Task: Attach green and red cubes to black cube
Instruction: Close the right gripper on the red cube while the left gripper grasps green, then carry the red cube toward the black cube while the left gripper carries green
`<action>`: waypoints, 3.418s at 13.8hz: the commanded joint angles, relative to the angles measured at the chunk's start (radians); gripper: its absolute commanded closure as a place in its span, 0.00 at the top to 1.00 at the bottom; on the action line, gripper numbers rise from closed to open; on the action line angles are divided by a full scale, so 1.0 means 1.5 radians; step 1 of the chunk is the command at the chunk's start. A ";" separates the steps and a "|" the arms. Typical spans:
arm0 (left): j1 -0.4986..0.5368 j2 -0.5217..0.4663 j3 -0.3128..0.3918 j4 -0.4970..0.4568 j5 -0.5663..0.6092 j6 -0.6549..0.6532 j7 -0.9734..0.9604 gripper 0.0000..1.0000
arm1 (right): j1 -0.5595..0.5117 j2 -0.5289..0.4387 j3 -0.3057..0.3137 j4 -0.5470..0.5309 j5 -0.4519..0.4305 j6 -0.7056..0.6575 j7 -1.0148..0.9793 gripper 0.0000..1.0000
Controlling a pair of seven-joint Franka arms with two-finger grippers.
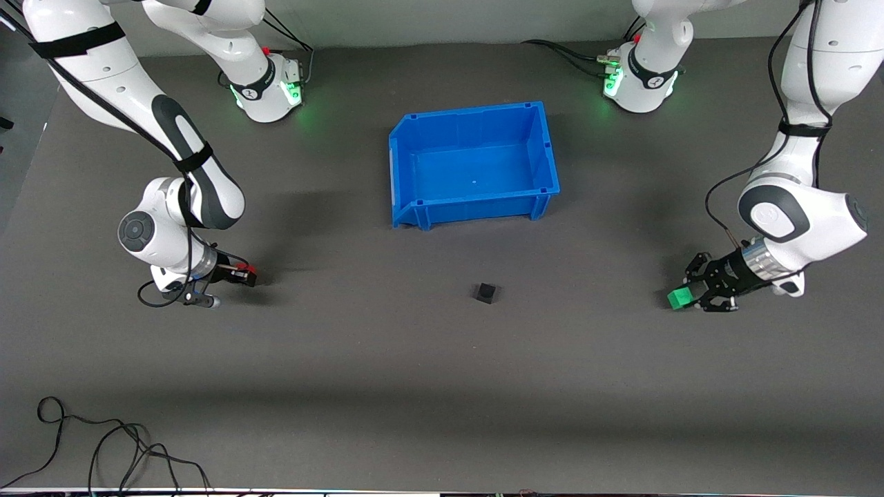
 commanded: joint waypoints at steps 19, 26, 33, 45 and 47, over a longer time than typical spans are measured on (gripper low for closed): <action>-0.225 0.080 0.008 0.159 0.063 -0.025 -0.097 0.25 | 0.018 0.014 0.004 0.006 0.017 0.022 0.032 0.00; -0.229 0.097 0.008 0.159 0.082 -0.024 -0.097 0.25 | 0.125 0.027 0.013 0.072 0.018 0.017 0.512 0.00; -0.252 0.109 0.009 0.158 0.082 -0.023 -0.141 0.26 | 0.270 0.171 0.014 0.331 0.018 -0.065 0.979 0.00; -0.337 0.132 0.009 0.166 0.098 0.019 -0.219 0.26 | 0.428 0.298 0.013 0.577 0.011 -0.226 1.386 0.00; -0.352 0.140 0.008 0.175 0.105 0.018 -0.219 0.26 | 0.435 0.306 0.012 0.610 0.008 -0.273 1.424 0.00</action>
